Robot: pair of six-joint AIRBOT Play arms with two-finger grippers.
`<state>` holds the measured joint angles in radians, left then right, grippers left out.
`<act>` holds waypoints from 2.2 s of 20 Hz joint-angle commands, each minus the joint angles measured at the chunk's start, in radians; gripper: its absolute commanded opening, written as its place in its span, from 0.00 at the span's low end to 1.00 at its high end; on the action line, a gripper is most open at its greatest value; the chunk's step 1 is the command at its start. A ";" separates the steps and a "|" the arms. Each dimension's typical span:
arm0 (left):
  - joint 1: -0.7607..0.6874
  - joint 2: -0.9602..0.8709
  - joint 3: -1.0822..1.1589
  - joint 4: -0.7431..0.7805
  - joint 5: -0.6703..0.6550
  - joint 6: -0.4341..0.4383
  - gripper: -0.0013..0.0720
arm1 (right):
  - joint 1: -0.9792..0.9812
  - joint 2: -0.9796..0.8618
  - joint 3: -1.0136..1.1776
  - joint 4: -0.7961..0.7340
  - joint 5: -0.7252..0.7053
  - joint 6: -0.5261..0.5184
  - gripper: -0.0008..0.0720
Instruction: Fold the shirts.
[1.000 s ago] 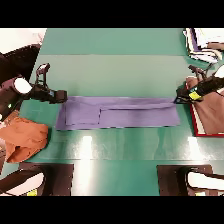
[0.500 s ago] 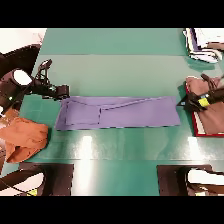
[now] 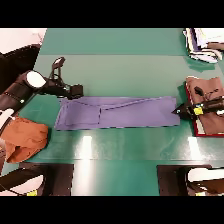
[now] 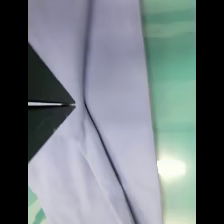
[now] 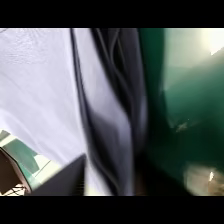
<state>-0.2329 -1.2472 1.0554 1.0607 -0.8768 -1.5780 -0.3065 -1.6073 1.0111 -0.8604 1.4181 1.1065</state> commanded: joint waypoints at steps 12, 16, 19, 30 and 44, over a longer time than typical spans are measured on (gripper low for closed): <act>-0.332 -0.401 0.256 -0.103 0.094 -0.043 0.05 | 0.278 0.286 0.350 0.214 0.013 0.075 0.03; -0.359 -0.457 0.282 -0.108 0.083 -0.038 0.05 | 0.422 0.313 0.488 0.214 -0.015 0.114 0.03; -0.359 -0.459 0.283 -0.100 0.092 -0.037 0.05 | 0.521 0.312 0.523 0.215 -0.054 0.127 0.03; -0.087 -0.193 0.295 0.206 -0.064 -0.037 0.05 | 0.895 0.209 0.523 0.293 -0.277 0.103 0.03; 0.279 0.167 0.295 0.429 -0.198 -0.037 0.05 | 1.220 -0.220 0.787 0.142 -0.273 0.047 0.52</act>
<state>0.0288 -1.0931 1.3499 1.4815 -1.0481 -1.6157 0.9520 -1.8221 1.7908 -0.6205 1.0416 1.1152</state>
